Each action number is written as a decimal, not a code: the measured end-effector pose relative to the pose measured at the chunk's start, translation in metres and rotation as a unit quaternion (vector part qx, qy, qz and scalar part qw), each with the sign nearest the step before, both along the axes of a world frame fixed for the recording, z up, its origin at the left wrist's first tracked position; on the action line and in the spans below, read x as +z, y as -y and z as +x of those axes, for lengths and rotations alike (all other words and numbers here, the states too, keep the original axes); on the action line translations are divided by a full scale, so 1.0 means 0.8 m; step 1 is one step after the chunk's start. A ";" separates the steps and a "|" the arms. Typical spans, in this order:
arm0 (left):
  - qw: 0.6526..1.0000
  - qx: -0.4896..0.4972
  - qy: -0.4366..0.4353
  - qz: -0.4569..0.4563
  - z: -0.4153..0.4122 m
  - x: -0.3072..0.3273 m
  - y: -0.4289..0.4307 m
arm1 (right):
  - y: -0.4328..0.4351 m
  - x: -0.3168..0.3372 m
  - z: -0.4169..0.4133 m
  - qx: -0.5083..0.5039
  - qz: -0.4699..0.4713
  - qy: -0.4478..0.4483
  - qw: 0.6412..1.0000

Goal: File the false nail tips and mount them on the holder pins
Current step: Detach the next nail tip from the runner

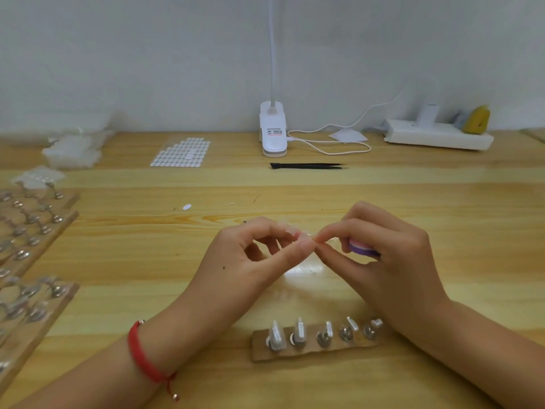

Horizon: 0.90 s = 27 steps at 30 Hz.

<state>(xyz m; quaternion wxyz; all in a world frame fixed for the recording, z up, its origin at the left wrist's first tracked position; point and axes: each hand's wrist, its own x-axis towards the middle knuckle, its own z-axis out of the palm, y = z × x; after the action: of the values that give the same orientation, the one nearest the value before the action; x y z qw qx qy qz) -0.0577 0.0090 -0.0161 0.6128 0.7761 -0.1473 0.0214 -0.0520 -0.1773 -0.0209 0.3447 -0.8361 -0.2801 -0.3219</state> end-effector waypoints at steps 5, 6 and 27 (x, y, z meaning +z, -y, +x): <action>1.000 0.008 -0.013 -0.009 0.003 -0.004 -0.002 | -0.002 0.003 -0.002 0.016 0.002 -0.027 0.999; 1.000 0.008 -0.013 -0.012 0.003 -0.004 -0.003 | -0.003 0.004 -0.004 0.020 0.017 -0.037 0.999; 0.997 0.067 -0.017 -0.039 0.004 -0.001 -0.003 | -0.004 0.018 0.008 0.088 0.249 -0.373 0.890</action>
<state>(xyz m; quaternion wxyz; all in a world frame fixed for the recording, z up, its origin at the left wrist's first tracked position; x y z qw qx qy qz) -0.0544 0.0117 -0.0165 0.6422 0.7599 -0.0835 0.0553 -0.0458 -0.1738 -0.0064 0.6474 -0.7534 -0.1144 -0.0142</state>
